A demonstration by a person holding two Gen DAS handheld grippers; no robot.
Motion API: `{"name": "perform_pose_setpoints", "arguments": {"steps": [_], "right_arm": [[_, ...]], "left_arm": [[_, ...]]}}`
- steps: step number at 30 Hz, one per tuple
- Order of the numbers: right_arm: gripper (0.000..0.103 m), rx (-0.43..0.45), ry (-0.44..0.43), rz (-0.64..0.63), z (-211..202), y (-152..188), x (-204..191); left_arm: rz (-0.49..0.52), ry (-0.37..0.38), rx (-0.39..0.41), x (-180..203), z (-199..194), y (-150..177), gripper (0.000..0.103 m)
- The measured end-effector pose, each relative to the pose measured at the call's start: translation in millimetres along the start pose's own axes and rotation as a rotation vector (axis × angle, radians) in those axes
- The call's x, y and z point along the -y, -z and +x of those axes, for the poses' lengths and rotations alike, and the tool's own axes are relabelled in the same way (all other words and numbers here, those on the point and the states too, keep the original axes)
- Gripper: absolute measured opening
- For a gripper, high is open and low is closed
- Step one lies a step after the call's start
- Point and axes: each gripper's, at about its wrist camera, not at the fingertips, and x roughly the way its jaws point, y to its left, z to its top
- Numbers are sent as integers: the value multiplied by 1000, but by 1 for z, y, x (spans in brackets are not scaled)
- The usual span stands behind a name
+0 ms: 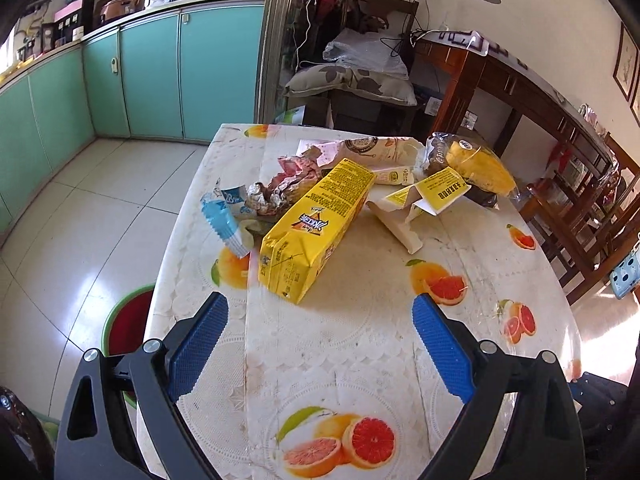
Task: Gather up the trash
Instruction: 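Grasp the clear plastic bag with the right gripper while the left grasps the yellow juice box, then carry the juice box and plastic bag toward the red bin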
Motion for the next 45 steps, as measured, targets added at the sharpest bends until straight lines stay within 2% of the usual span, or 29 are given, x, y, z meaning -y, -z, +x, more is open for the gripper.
{"name": "perform_pose_setpoints", "arguments": {"steps": [2, 4, 12, 14, 16, 17, 19, 20, 26, 37, 45], "right_arm": [[51, 9, -27, 2, 0, -3, 1], [48, 18, -37, 5, -2, -5, 1], [48, 82, -55, 4, -9, -24, -1], [52, 98, -53, -2, -8, -33, -2], [73, 119, -34, 0, -10, -39, -2], [80, 138, -23, 4, -13, -40, -2], [86, 154, -27, 16, -17, -41, 0], [89, 152, -31, 25, -17, -40, 1], [90, 109, -26, 44, -10, -33, 5], [90, 67, -52, 60, 4, -32, 4], [89, 35, -49, 25, 15, -32, -4]], "left_arm": [[16, -14, 0, 1, 4, -6, 90], [22, -19, -12, 0, 12, -14, 90], [57, -26, -68, -5, 52, -41, 90], [66, -20, -90, -4, 60, -44, 90], [75, -11, -107, -1, 65, -44, 88], [83, -12, -111, 1, 67, -43, 87], [100, -13, -116, 5, 67, -39, 77], [103, -16, -118, 5, 68, -37, 76], [76, 12, -150, 0, 73, -32, 42], [103, 30, -97, 10, 47, -31, 36], [137, -9, -84, 20, 39, -15, 36]]}}
